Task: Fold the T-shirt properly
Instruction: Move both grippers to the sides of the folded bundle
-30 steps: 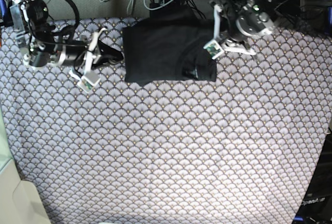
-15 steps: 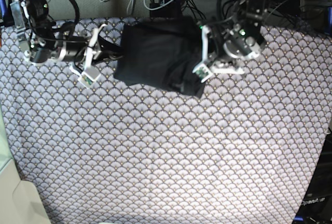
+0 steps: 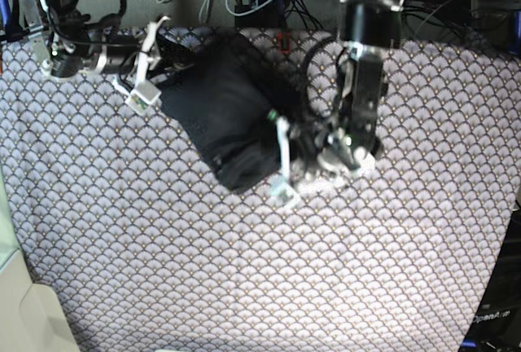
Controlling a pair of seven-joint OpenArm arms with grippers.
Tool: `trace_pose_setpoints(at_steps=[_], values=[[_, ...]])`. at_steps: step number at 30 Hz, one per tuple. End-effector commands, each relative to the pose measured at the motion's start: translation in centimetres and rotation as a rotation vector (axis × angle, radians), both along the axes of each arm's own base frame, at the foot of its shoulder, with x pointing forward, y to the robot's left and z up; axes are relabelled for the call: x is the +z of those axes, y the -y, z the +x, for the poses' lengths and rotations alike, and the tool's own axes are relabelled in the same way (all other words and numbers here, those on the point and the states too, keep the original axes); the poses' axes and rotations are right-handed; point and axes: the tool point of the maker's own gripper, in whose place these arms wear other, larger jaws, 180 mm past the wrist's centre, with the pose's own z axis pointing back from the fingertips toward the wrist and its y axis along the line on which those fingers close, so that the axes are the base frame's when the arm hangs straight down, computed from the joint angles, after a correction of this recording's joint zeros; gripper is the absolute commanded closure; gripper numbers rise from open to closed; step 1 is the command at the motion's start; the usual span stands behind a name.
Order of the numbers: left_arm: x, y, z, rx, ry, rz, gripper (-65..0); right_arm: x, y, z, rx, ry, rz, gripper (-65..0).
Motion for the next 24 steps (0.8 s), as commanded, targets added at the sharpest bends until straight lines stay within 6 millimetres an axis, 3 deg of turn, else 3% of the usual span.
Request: trace_pose_setpoints(at_steps=[1,5,9,11,15,17,20,24], values=[[2.0,0.7,2.0,0.019,0.057,-0.057,-0.4,0.8,0.0,0.3,0.0,0.022,0.019,0.0],[4.0,0.7,4.8,0.081,0.078,-0.117,-0.4,0.7,-0.1,-0.7,0.006,0.007,0.02,0.0],[5.4,-2.5,5.2,0.15,0.091,-0.062,-0.4,1.6,1.6,-1.0,-0.018,0.037,0.001,0.0],[4.6,-6.1,3.5,0.195,0.06,0.032,-0.4,2.1,3.1,-0.7,-0.052,0.061,-0.011,0.0],[2.6,-9.7,-0.7,0.216,0.011,0.142,-0.4,2.6,5.4,0.4,-0.08,0.1,-0.036,0.0],[1.1,-10.0,-3.5,0.184,-0.023,0.181,-0.4,2.7,6.7,1.8,-0.097,0.124,-0.055,0.0],[-0.6,-8.7,-6.8,0.12,-0.069,0.196,-0.4,2.2,8.6,4.3,-0.146,0.138,-0.082,0.0],[-1.3,-6.7,-8.7,0.091,-0.1,0.165,-0.4,1.7,10.7,7.0,-0.21,0.143,-0.103,0.0]])
